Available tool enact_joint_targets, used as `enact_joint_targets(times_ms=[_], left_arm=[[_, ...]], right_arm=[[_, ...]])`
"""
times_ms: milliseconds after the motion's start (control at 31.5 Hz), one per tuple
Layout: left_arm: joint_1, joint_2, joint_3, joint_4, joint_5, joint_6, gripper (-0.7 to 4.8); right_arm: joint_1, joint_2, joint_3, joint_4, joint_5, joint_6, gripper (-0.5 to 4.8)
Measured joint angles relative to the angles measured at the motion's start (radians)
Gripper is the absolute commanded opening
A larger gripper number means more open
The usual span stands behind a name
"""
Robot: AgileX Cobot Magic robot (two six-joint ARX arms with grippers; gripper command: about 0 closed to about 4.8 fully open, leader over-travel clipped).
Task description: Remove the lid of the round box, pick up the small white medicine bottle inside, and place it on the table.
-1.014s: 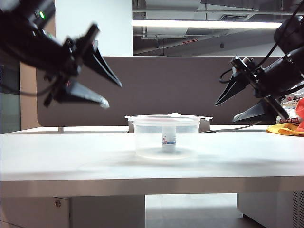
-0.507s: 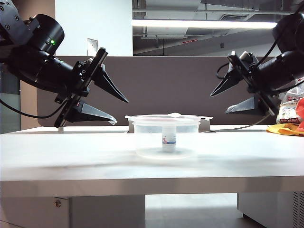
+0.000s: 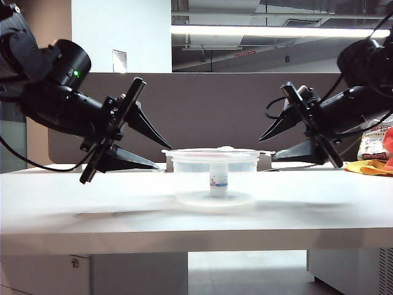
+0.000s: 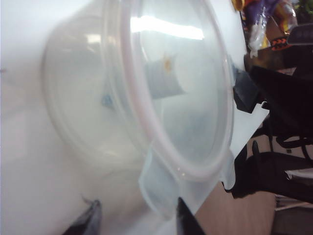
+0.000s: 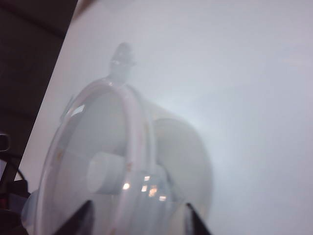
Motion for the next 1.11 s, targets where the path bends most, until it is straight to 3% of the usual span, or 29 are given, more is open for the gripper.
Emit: enact_joint_targets(times_ms=[95, 190, 317, 380, 476, 571, 761, 1110], left_arm=[[-0.007, 0.003, 0.000, 0.003, 0.010, -0.002, 2.09], [-0.007, 0.002, 0.000, 0.024, 0.016, -0.002, 2.09], [-0.006, 0.002, 0.000, 0.025, 0.016, -0.002, 2.09], [-0.007, 0.002, 0.000, 0.026, 0.016, -0.002, 2.09], [-0.007, 0.002, 0.000, 0.026, 0.016, -0.001, 2.11], [-0.006, 0.002, 0.000, 0.027, 0.016, 0.002, 2.16], [0.017, 0.002, 0.000, 0.032, 0.097, 0.041, 2.82], [0.222, -0.025, 0.000, 0.039, 0.244, 0.039, 2.83]], right_arm=[[0.016, 0.001, 0.000, 0.012, 0.002, 0.000, 1.83], [0.021, 0.005, 0.002, 0.015, 0.003, 0.002, 0.84], [0.021, 0.013, 0.004, 0.024, 0.003, 0.003, 0.79], [0.021, 0.013, 0.004, 0.022, 0.003, 0.003, 0.41], [0.020, 0.013, 0.005, 0.027, 0.001, 0.003, 0.38], [0.020, 0.013, 0.005, 0.032, 0.001, 0.003, -0.01], [0.020, 0.013, 0.005, 0.122, -0.069, 0.014, -0.01], [0.021, 0.013, 0.005, 0.370, -0.137, 0.210, -0.01]])
